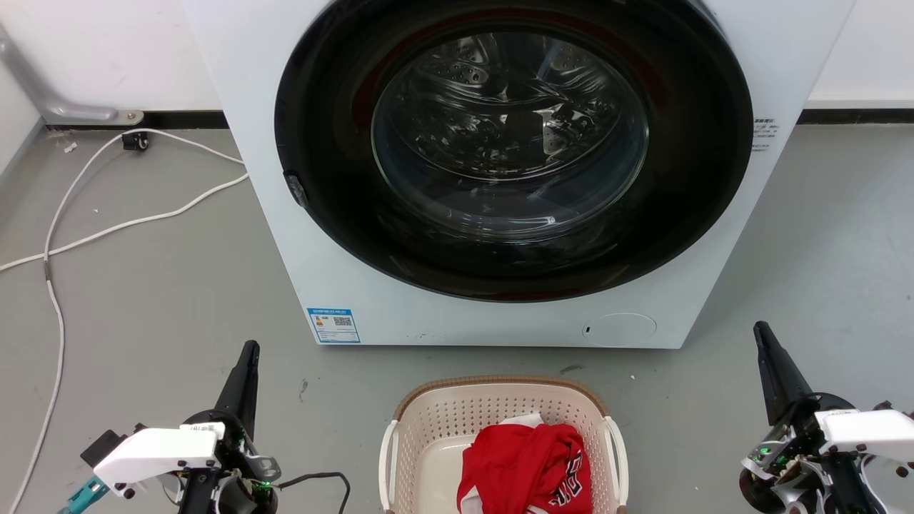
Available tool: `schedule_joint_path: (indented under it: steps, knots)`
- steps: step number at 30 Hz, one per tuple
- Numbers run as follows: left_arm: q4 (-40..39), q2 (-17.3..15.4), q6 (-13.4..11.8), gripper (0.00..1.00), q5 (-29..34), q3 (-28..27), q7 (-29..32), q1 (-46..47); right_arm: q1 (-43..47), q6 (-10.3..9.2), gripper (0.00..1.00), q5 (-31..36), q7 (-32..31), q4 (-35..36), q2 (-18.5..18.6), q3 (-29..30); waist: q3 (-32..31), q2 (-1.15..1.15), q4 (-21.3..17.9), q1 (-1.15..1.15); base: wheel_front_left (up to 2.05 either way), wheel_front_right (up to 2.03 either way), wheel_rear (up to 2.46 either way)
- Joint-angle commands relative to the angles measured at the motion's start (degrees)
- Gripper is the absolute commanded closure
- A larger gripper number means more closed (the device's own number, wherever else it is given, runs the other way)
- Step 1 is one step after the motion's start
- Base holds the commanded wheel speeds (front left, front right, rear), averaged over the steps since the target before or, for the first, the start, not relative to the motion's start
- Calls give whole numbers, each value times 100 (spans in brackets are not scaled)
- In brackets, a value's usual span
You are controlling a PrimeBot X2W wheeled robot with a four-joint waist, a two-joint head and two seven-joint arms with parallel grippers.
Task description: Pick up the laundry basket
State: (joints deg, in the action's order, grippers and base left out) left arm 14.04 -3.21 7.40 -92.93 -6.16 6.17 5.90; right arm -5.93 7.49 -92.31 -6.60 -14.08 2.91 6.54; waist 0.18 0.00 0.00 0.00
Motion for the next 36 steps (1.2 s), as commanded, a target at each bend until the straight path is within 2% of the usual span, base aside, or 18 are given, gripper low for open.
schedule_joint_path:
  steps: [1,3,4,8,21,29,36]
  knots:
    - [8,7,16,100,42,-19,23,56,-62,0,100,-11,-14,-4,-2,6,0,0,0,0,0,0,0]
    - [8,8,16,100,44,-20,19,56,-62,0,100,-11,-14,-4,-2,5,0,0,0,0,0,0,0]
    - [8,8,16,0,45,-21,20,56,-62,0,0,-11,-14,-5,-2,5,0,0,0,0,0,0,0]
    - [178,45,-7,0,-1,12,14,-154,163,-2,0,2,2,-176,-15,-8,0,0,0,0,0,0,0]
    - [-84,44,-4,0,335,158,-323,-286,296,-1,0,326,343,21,-14,-95,11,0,-2,0,0,0,0]
    - [-187,42,-2,0,724,-66,-527,-331,301,-1,0,1056,551,141,-12,44,11,0,-4,0,0,0,0]
    - [-333,40,0,0,1194,-233,-693,-353,302,0,0,2165,719,436,-10,61,7,0,0,0,0,0,0]
